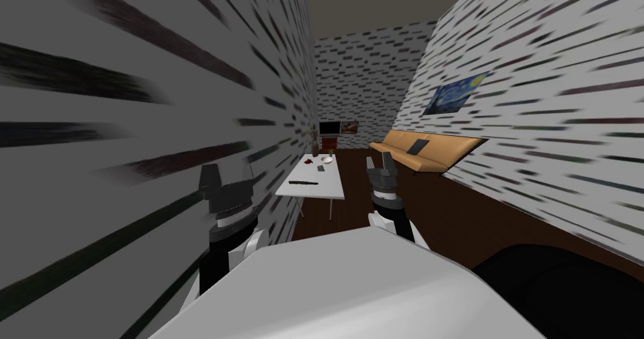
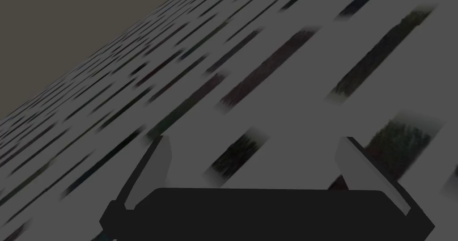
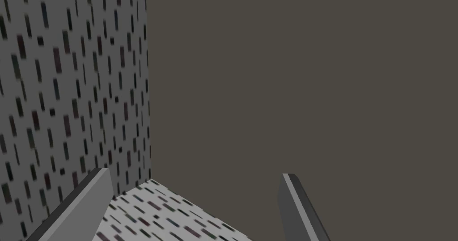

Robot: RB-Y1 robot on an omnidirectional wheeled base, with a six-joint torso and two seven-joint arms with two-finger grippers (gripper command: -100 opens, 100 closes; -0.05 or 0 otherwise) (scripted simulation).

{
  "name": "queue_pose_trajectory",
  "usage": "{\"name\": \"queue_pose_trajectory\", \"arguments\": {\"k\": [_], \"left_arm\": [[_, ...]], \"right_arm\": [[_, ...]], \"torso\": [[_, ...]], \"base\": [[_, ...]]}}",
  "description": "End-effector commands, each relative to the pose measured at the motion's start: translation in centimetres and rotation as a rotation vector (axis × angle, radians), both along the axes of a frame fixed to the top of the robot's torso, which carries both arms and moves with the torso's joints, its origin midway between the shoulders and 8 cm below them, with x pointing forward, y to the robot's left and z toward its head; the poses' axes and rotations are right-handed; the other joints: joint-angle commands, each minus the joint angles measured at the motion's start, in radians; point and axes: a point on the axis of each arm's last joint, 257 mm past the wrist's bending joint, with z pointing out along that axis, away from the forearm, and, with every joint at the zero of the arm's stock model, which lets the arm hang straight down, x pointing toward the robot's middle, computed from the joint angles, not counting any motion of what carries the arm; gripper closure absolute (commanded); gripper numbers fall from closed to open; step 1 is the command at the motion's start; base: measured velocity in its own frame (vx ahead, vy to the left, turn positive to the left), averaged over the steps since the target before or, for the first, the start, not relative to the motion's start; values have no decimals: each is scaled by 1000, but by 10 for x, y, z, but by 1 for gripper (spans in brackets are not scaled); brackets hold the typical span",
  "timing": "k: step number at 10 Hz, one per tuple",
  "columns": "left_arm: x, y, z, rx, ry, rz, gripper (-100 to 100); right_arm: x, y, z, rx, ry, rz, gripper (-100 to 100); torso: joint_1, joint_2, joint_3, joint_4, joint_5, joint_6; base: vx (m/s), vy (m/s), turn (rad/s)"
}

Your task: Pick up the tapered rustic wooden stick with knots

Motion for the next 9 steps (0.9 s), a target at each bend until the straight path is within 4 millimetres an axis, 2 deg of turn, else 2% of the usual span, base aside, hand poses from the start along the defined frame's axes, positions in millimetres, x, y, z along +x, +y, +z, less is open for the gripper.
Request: {"name": "queue_pose_trajectory", "arguments": {"k": [1, 4, 7, 8, 9], "left_arm": [[7, -3, -4, 27, 21, -12, -100], [34, -5, -18, 79, 92, -26, -100], [75, 3, -37, 111, 186, -15, -100], [77, 4, -40, 109, 197, -14, -100], [94, 10, -48, 113, 239, -4, -100]], "right_arm": [[0, 0, 0, 0, 0, 0, 0], [0, 0, 0, 0, 0, 0, 0], [0, 0, 0, 0, 0, 0, 0], [0, 0, 0, 0, 0, 0, 0], [0, 0, 0, 0, 0, 0, 0]], "torso": [[0, 0, 0, 0, 0, 0], [1, 2, 1, 0, 0, 0], [0, 4, 2, 1, 0, 0], [0, 4, 2, 1, 0, 0], [0, 3, 2, 1, 0, 0]], "base": [[-11, -1, -22], [-36, 1, -38], [-64, -1, -49], [-44, 0, -21], [-40, -4, -33]]}}
